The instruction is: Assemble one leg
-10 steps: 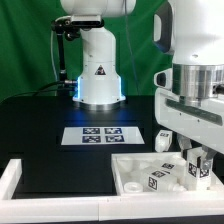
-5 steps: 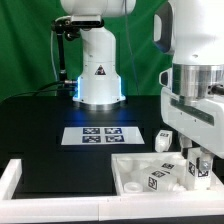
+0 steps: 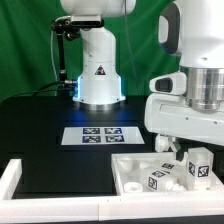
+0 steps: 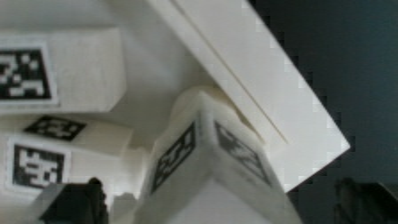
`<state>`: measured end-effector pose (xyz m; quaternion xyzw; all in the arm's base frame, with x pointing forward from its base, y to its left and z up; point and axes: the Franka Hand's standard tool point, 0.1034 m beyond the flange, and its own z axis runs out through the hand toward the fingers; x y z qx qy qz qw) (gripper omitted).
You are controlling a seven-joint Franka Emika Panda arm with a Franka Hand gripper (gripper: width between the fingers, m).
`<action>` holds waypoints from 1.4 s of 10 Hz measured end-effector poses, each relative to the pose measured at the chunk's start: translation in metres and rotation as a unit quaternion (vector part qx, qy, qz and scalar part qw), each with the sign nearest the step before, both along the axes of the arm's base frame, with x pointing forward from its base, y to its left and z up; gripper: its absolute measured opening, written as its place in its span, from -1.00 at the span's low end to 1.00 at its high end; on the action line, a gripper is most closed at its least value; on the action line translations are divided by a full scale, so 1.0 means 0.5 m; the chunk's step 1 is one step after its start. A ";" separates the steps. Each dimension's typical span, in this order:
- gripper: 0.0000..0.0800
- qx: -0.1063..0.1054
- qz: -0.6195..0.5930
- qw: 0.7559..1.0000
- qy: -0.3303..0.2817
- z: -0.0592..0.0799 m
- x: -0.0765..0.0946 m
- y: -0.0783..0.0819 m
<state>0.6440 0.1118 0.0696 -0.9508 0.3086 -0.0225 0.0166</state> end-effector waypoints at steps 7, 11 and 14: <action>0.62 -0.013 0.284 0.959 -0.008 -0.006 0.010 0.003; 0.10 -0.010 0.218 0.976 -0.007 -0.006 0.010 0.003; -0.28 -0.014 0.108 0.994 -0.005 -0.006 0.011 -0.004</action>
Offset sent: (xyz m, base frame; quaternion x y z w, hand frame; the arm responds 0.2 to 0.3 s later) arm 0.0140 0.0243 -0.0017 0.0819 -0.0554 -0.4091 0.9071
